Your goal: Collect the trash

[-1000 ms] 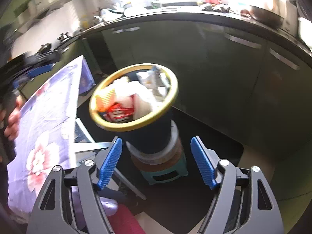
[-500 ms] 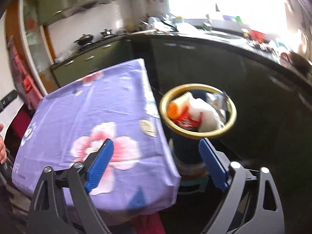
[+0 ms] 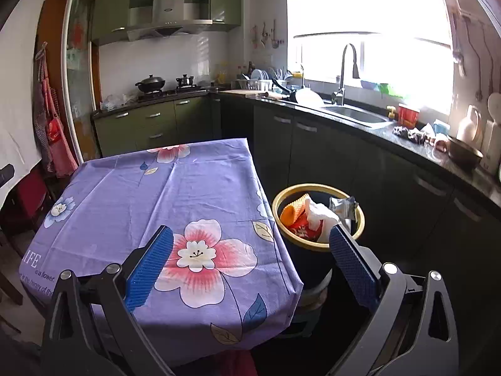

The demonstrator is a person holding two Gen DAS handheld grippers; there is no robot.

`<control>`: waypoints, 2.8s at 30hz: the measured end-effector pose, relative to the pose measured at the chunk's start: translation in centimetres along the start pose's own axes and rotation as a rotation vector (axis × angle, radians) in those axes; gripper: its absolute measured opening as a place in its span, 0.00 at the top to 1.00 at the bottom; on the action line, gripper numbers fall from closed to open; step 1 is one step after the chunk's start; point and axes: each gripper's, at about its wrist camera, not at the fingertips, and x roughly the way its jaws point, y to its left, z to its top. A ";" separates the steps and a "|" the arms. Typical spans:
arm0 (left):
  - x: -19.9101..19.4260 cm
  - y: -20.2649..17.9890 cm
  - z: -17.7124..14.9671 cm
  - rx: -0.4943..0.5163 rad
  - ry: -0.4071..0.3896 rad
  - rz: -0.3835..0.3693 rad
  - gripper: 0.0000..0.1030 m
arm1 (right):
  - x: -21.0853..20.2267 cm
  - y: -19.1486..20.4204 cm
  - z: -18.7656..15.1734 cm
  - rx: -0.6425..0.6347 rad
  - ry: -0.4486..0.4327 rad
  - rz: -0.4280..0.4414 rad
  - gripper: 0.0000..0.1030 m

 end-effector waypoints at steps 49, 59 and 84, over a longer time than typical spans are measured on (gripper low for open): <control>-0.4 -2.3 -0.8 0.041 0.033 -0.052 0.07 | -0.8 0.1 0.1 -0.007 -0.007 0.007 0.05; -0.4 -2.5 -0.9 0.045 0.032 -0.053 0.07 | -0.8 0.1 0.1 -0.006 -0.007 0.007 0.05; 0.1 -2.6 -1.3 0.049 0.047 -0.067 0.07 | -0.7 0.3 -0.1 -0.002 -0.004 0.006 0.05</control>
